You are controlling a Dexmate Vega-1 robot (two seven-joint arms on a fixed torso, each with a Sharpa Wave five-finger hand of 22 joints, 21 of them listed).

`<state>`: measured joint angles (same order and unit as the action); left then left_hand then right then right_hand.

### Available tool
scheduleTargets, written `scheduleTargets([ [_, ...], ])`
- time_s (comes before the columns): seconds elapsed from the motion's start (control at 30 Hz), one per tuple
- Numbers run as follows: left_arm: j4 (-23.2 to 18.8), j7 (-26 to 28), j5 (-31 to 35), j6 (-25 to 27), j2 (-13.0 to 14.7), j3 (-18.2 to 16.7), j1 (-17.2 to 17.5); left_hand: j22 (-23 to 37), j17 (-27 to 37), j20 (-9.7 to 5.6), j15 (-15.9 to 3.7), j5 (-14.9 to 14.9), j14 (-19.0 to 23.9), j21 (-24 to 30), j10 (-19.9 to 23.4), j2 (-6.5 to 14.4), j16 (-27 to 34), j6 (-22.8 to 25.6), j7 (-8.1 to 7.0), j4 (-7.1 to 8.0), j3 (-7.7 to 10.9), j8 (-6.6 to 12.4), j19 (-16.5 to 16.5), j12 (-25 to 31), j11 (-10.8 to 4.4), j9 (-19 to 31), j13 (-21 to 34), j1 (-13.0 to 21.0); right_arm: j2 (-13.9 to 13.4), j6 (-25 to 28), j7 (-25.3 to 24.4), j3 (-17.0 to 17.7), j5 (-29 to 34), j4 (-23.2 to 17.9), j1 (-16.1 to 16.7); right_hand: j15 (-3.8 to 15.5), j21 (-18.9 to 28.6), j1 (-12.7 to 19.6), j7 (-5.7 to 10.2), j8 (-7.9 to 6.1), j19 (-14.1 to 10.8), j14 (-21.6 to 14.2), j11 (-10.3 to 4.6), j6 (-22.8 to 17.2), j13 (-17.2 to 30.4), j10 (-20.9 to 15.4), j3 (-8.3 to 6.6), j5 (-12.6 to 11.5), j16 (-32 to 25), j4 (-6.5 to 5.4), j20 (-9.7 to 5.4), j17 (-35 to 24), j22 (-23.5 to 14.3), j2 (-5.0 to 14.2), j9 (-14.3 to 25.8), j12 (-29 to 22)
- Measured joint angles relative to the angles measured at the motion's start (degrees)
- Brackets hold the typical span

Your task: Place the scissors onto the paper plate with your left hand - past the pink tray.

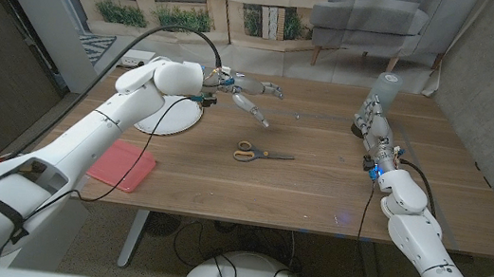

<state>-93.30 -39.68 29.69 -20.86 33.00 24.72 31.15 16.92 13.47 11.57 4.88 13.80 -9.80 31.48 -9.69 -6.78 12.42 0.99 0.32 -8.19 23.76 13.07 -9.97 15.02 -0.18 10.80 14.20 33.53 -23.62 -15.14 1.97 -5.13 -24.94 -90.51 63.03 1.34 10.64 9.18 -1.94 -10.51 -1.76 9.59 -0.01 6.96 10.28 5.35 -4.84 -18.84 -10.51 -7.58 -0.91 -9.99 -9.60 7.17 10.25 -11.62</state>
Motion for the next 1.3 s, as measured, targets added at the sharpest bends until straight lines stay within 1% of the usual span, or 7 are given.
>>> scheduleTargets([
  [0.47, -0.3, -2.8, 2.4, 0.1, -0.1, 2.0, -1.4, 1.3, 0.3, 0.00, 0.00, 0.0, 0.0, 0.8, -0.3, 0.0, 0.0, 2.3, 1.19, 0.40, -0.40, 0.45, 0.0, 0.0, 0.31, 0.0, 0.1, 0.0, 0.0, -0.1, 0.0, 0.1, 0.0, 0.1, -0.1, 0.00, 0.0, 0.0, -0.06, 0.00, 0.0, 0.0, 0.01, -0.4, 0.0, -0.4, 0.00, 0.0, 0.0, 0.00, 0.00, 0.0, 0.0, 0.00, 0.0, 0.0],
  [0.53, -0.3, -3.0, 2.8, 0.1, -0.1, 2.2, -1.6, 1.6, 0.3, -0.02, 0.00, 0.0, 0.0, 1.2, 0.2, 0.4, 0.0, 3.3, 1.42, 0.47, -0.46, 0.67, 0.0, 0.3, 0.68, 0.0, 0.1, -0.1, 0.0, -0.1, 0.0, 0.1, 0.0, 0.1, -0.1, 0.00, 0.0, 0.0, 0.01, 0.00, 0.0, 0.0, 0.01, -0.4, 0.0, -0.4, 0.00, 0.0, 0.0, 0.00, 0.00, 0.0, 0.0, 0.00, 0.0, 0.0],
  [0.6, -0.3, -3.3, 3.1, 0.1, -0.1, 2.6, -1.8, 1.8, 0.3, -0.43, 0.00, 0.0, 0.0, 1.4, 0.6, 0.5, 0.0, 3.6, 1.32, 0.47, -0.46, 0.90, 0.0, 0.3, 0.29, 0.2, 0.2, 0.0, 0.0, -0.2, 0.0, 0.1, 0.0, 0.2, -0.1, 0.00, 0.0, 0.0, 0.01, 0.00, 0.0, 0.0, 0.01, -0.4, 0.0, -0.4, 0.00, 0.0, 0.0, 0.00, 0.00, 0.0, 0.0, 0.00, 0.0, 0.0],
  [0.8, -0.4, -4.0, 4.1, 0.0, -0.2, 3.3, -2.3, 2.2, 0.1, -0.43, 0.00, 0.0, 0.0, 1.8, 0.5, 1.1, 0.0, 4.2, 1.33, 0.47, -0.46, 0.90, 0.0, 0.3, 0.29, 0.3, 0.3, 0.6, 0.0, -0.3, 0.1, 0.2, -0.1, 0.3, -0.1, 0.00, 0.0, 0.0, 0.01, 0.00, 0.0, 0.0, 0.01, -0.4, 0.0, -0.4, 0.00, 0.0, 0.0, 0.00, 0.01, 0.0, 0.0, 0.00, 0.0, 0.0],
  [0.9, -0.4, -4.6, 4.9, -0.2, -0.2, 3.8, -2.7, 2.6, 0.1, -0.43, 0.00, 0.0, 0.0, 2.3, 0.6, 1.4, 0.0, 5.3, 1.86, 0.47, -0.46, 0.91, 0.0, 0.3, 0.32, 0.3, 0.3, 0.9, 0.0, -0.3, 0.1, 0.2, -0.1, 0.4, -0.2, 0.00, 0.0, 0.0, 0.01, 0.00, 0.0, 0.0, 0.01, -0.4, 0.0, -0.4, 0.00, 0.0, 0.0, 0.00, 0.01, 0.0, 0.0, 0.00, 0.0, 0.0],
  [1.0, -0.5, -4.9, 5.6, -0.3, -0.2, 4.1, -2.9, 2.9, 0.1, -0.43, 0.00, 0.0, 0.0, 2.5, 0.9, 1.7, 0.0, 6.1, 2.67, 0.23, -0.71, 1.34, 0.0, 0.3, 0.70, 0.3, 0.3, 1.3, 0.0, -0.3, 0.2, 0.2, -0.1, 0.5, -0.3, 0.00, 0.0, 0.0, 0.00, 0.00, 0.0, 0.0, 0.01, -0.4, 0.0, -0.4, 0.00, 0.0, 0.0, 0.00, 0.01, 0.0, 0.0, 0.00, 0.0, 0.0],
  [1.3, -0.5, -5.3, 7.5, -1.0, -0.2, 5.2, -3.7, 3.7, 0.1, -1.06, 0.00, 0.0, 0.0, 2.7, 0.6, 2.2, 0.0, 6.6, 3.17, 0.23, -0.70, 1.34, 0.0, 0.3, 1.65, 0.3, 0.3, 2.0, 0.0, -0.2, 0.4, 0.1, -0.1, 1.1, -0.6, 0.00, 0.0, 0.0, 0.00, 0.00, 0.0, 0.0, 0.01, -0.4, 0.0, -0.4, 0.00, 0.0, 0.0, 0.00, 0.01, 0.0, 0.0, 0.00, 0.0, 0.0],
])
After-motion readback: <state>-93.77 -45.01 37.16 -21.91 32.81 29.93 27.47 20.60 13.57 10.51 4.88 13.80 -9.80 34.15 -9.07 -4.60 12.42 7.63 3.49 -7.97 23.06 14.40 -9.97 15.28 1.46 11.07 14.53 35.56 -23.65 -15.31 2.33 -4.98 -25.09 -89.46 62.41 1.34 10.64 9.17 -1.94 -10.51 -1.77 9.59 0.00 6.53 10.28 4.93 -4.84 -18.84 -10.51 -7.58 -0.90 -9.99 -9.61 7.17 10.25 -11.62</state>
